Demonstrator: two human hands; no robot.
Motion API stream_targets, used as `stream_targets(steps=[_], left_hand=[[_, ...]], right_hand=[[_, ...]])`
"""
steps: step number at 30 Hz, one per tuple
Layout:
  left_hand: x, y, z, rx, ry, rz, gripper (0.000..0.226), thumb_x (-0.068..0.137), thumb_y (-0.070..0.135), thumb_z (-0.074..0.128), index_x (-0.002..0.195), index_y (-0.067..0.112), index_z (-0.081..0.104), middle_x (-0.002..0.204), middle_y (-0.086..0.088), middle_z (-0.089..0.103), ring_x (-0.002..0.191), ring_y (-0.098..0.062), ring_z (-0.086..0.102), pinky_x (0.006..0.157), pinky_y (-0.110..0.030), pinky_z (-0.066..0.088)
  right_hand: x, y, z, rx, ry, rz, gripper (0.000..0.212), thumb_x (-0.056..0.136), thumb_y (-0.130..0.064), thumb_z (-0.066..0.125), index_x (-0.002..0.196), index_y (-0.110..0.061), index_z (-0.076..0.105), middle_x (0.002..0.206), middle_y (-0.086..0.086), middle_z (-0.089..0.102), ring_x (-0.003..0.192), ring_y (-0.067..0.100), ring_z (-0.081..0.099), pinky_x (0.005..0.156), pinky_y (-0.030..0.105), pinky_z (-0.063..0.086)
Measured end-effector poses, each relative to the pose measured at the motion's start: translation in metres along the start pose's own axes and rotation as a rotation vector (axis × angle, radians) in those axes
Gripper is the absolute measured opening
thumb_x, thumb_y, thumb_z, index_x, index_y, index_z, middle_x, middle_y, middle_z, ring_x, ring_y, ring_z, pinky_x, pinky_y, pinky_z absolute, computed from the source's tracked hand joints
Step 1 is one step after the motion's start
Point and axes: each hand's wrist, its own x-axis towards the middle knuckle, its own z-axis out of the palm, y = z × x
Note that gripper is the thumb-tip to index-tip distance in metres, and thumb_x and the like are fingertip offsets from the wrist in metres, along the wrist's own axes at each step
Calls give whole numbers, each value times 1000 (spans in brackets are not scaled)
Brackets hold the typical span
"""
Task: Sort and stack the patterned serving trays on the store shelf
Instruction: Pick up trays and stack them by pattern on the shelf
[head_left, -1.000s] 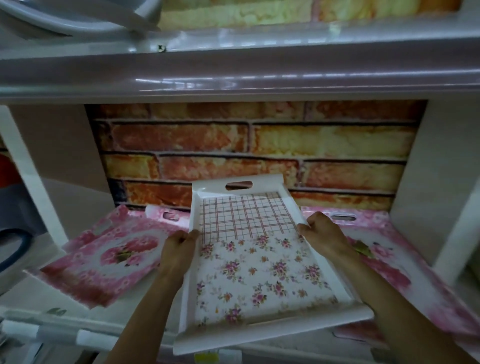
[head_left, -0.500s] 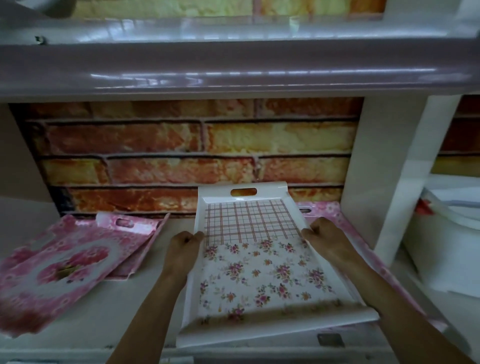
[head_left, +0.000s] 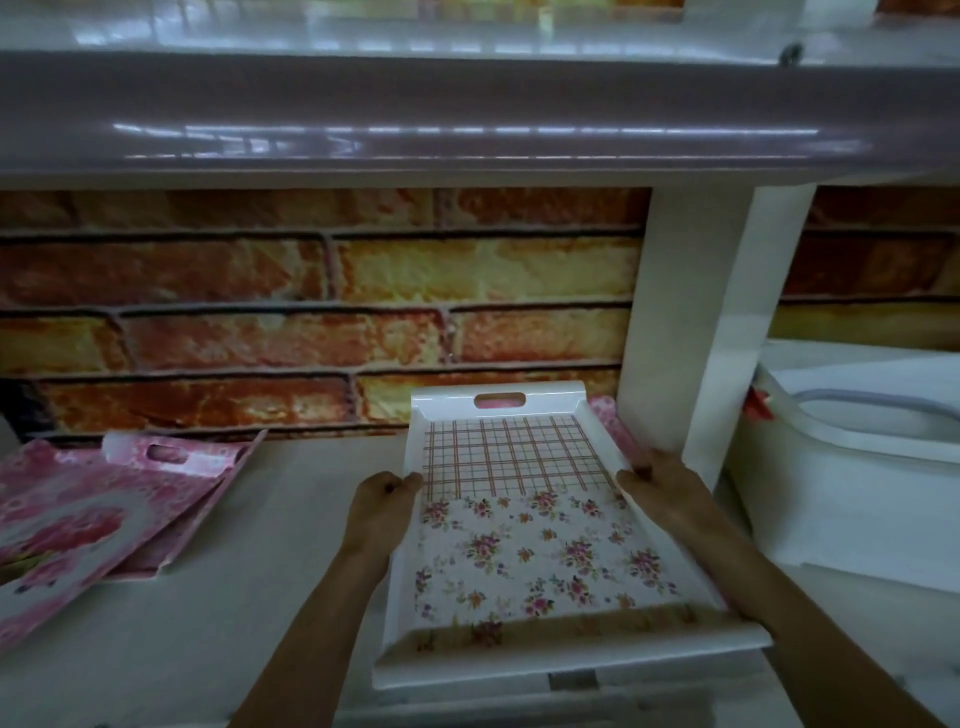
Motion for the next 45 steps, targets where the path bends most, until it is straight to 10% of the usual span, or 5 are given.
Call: stream_targets(steps=[15,45], left_hand=[[-7,-4,64,102,25,1,47,93,29,58,57,14,31,53,-1,37,52,-20,42,56,-28,32],[13,-12,81,543,166,64,30,95,43,44,82,18,52,75,0,55,72,-23,51,68,-31,40]], right_hand=[[-2,60,-23,41,-1,26,25,96,-24,54,113,-11,67,100,2,63,88,14,55,76,24,39],[13,73,-1,72,97,-23,10,93,-22,62,90,-19,54,81,-4,59,75,11,56,66,23,42]])
